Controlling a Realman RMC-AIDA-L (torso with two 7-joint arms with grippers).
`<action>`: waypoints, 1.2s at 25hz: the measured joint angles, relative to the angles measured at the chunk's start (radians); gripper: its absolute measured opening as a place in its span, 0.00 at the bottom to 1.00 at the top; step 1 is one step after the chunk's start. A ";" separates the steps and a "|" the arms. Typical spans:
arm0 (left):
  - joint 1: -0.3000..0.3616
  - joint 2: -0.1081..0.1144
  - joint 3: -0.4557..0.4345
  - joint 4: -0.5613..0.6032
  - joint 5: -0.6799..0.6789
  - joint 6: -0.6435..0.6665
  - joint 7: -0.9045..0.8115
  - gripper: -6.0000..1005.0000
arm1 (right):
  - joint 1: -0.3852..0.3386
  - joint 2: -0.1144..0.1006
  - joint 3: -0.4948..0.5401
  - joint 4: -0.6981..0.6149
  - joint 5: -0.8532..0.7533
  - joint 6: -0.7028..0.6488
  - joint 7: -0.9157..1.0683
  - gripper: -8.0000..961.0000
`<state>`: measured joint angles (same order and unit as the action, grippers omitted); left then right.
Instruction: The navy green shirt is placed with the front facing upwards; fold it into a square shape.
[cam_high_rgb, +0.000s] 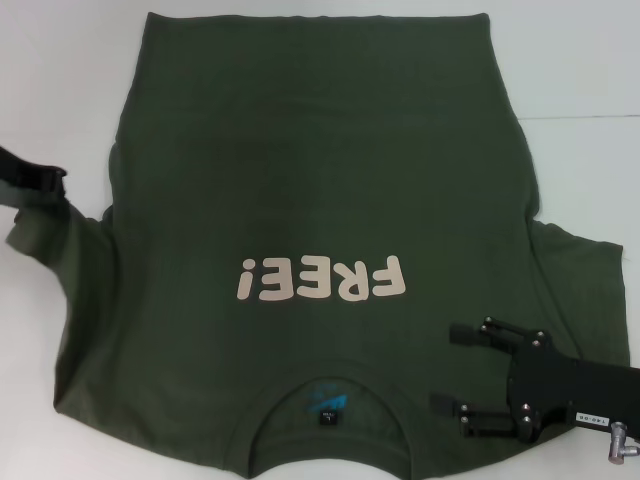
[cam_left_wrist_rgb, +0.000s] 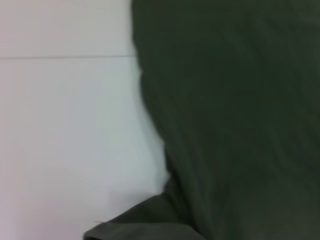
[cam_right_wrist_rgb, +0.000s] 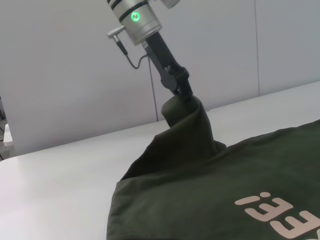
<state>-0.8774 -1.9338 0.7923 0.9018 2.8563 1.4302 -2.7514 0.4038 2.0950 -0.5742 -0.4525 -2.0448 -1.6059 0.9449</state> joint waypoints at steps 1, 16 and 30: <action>-0.006 -0.003 0.001 0.000 0.000 0.003 0.000 0.03 | 0.000 0.000 0.000 0.000 0.000 0.000 0.000 0.97; -0.083 -0.115 0.082 -0.015 0.000 -0.003 -0.011 0.03 | 0.001 0.000 -0.003 0.003 0.000 0.001 0.000 0.97; -0.056 -0.161 0.076 -0.076 -0.010 -0.075 -0.015 0.12 | 0.000 0.000 -0.001 0.014 0.000 0.000 -0.005 0.97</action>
<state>-0.9334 -2.0944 0.8687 0.8259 2.8460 1.3554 -2.7669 0.4035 2.0954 -0.5752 -0.4384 -2.0448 -1.6063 0.9397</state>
